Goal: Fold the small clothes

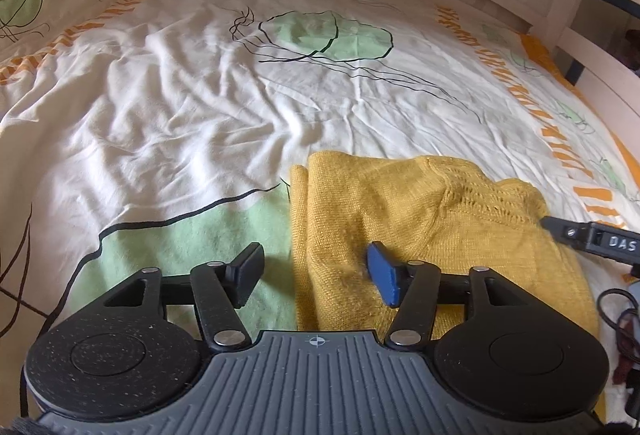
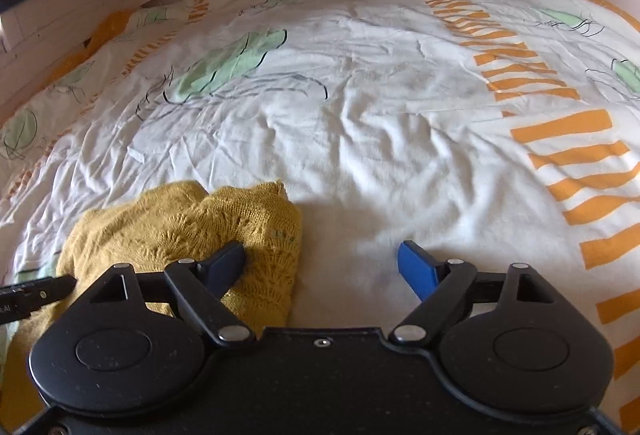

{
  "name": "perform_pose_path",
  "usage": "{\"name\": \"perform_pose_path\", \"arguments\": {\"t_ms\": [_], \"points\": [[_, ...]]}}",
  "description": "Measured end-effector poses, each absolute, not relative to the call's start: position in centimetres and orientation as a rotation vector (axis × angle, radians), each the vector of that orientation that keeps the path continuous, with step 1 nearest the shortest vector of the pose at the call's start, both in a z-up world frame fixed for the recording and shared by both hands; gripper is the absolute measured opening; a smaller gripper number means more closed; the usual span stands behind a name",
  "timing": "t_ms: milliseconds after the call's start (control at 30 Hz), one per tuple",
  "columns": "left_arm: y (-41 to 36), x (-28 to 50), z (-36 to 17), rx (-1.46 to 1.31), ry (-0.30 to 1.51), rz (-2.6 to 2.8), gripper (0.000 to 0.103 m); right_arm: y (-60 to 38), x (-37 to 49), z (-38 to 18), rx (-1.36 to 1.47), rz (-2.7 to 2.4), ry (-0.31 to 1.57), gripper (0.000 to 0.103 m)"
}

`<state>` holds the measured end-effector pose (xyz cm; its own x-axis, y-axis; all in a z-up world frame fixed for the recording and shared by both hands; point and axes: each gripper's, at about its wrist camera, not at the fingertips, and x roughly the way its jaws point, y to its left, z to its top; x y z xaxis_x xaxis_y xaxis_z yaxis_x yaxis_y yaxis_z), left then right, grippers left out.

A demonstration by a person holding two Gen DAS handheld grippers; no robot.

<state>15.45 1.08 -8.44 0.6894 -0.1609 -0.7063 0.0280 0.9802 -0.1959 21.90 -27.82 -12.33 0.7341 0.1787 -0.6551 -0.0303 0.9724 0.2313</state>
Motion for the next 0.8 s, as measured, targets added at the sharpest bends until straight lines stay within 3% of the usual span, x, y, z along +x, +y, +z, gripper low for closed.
{"name": "perform_pose_path", "arguments": {"t_ms": [233,300,400,567,800], "points": [[1.7,14.7,-8.0,-0.207,0.832,-0.121,0.074,-27.6,17.5,-8.8,0.225,0.155,0.667,0.090],[1.9,14.1,-7.6,-0.207,0.829,-0.120,0.077,-27.1,16.4,-8.9,0.210,0.166,0.690,0.098],[1.9,13.2,-7.3,-0.212,0.832,-0.133,0.087,-26.2,15.6,-10.1,0.166,0.166,0.752,0.100],[1.3,11.5,-6.4,-0.169,0.822,-0.149,0.093,-26.1,15.6,-12.1,0.177,0.140,0.822,0.101],[0.0,9.1,-3.5,-0.085,0.773,-0.140,0.096,-26.5,12.9,-7.8,0.239,0.160,0.667,0.103]]}}
